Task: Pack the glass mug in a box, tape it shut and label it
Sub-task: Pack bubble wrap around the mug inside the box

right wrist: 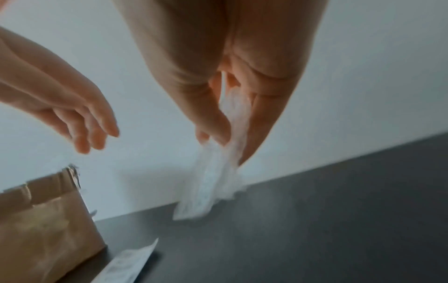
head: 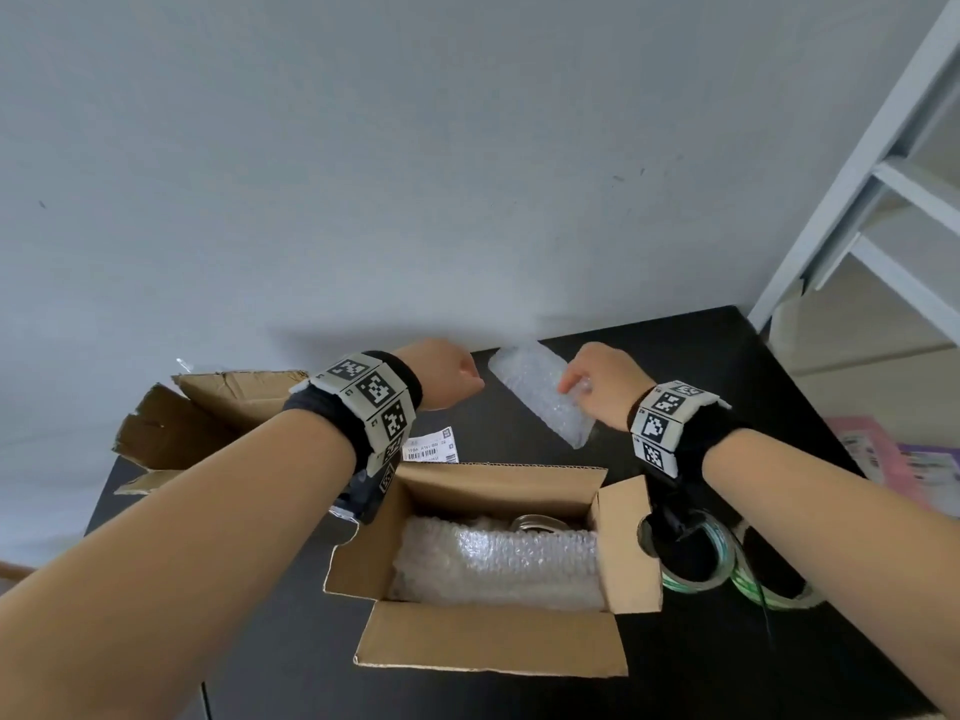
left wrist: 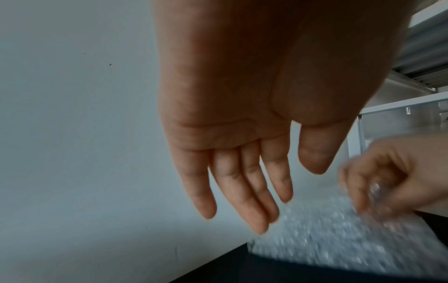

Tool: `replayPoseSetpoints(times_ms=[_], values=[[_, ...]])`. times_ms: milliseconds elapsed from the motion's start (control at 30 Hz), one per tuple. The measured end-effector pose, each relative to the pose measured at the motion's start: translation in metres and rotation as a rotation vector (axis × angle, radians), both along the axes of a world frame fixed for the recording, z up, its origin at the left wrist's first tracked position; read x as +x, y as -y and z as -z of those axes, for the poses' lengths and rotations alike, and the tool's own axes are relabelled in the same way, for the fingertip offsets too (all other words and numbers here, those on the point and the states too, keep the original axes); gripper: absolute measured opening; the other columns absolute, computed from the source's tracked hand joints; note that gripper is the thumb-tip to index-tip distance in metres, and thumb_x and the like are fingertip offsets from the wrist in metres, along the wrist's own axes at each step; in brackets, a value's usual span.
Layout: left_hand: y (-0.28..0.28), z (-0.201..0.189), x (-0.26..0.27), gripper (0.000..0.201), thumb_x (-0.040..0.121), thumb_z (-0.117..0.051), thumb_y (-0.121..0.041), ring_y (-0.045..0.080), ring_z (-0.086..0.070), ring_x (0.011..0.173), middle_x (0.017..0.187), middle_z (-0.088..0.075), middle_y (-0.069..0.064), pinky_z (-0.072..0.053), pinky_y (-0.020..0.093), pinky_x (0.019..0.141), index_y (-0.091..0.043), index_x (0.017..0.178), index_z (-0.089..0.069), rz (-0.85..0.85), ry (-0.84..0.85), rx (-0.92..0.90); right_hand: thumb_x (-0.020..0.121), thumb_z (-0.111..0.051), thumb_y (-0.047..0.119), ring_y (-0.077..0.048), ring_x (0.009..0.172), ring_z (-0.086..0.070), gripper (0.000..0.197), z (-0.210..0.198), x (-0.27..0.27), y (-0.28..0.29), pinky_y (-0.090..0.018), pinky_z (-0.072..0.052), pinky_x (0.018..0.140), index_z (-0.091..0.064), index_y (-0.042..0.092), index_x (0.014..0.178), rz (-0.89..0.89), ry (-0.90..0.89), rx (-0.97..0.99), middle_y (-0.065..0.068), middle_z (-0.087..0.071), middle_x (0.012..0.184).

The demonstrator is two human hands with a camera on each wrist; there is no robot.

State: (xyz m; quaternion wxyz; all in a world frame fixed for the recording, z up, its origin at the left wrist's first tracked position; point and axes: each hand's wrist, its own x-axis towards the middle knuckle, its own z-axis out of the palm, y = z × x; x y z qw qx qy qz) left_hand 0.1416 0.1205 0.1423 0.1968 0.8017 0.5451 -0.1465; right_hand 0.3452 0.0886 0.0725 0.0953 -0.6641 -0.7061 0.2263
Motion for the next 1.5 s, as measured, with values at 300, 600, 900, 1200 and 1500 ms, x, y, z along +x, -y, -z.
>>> replayPoseSetpoints(times_ms=[300, 600, 900, 1200, 1500], values=[[0.022, -0.022, -0.025, 0.1, 0.075, -0.072, -0.043, 0.034, -0.022, 0.137, 0.152, -0.015, 0.007, -0.028, 0.044, 0.11, -0.027, 0.15, -0.007, -0.071, 0.233, 0.396, 0.083, -0.046, -0.01, -0.018, 0.096, -0.062, 0.032, -0.088, -0.018, 0.03, -0.02, -0.043, 0.082, -0.064, 0.011, 0.098, 0.097, -0.38, 0.43, -0.002, -0.064, 0.102], [0.055, -0.042, -0.06, 0.083, 0.071, -0.073, -0.051, 0.019, -0.034, 0.134, 0.124, -0.055, -0.01, -0.005, 0.051, 0.117, -0.034, 0.141, -0.03, 0.047, 0.301, 0.458, 0.078, -0.045, -0.018, -0.005, 0.083, -0.058, 0.042, -0.117, -0.043, 0.076, -0.013, -0.049, 0.069, -0.055, 0.023, 0.076, 0.129, -0.555, 0.341, 0.009, -0.057, 0.086], [0.097, -0.022, -0.076, 0.03, 0.089, -0.06, -0.023, 0.005, -0.048, 0.074, 0.082, -0.048, -0.013, -0.037, 0.018, 0.066, -0.017, 0.118, -0.056, 0.089, 0.415, 0.109, 0.084, -0.063, 0.015, -0.011, 0.103, -0.051, 0.015, -0.093, -0.057, 0.124, -0.023, -0.035, 0.083, -0.063, 0.019, 0.099, 0.178, -0.252, 0.091, 0.006, -0.056, 0.104], [0.134, 0.015, -0.072, 0.037, 0.091, -0.053, -0.02, 0.021, -0.049, 0.116, 0.13, -0.046, -0.001, -0.044, 0.038, 0.098, -0.026, 0.127, -0.051, 0.199, 0.234, 0.307, 0.089, -0.056, 0.007, -0.026, 0.122, -0.045, 0.035, -0.049, -0.086, 0.15, -0.031, -0.036, 0.103, -0.054, 0.013, 0.123, 0.17, 0.162, -0.093, -0.01, -0.041, 0.134], [0.165, 0.054, -0.059, 0.057, 0.093, -0.031, -0.06, 0.031, -0.018, 0.142, 0.157, -0.017, 0.004, -0.024, 0.048, 0.114, -0.034, 0.144, -0.031, 0.318, -0.066, 0.026, 0.09, -0.05, 0.012, -0.027, 0.118, -0.04, 0.034, -0.011, -0.095, 0.147, -0.038, -0.042, 0.099, -0.052, 0.008, 0.124, 0.084, 0.421, -0.161, -0.009, -0.036, 0.13]])
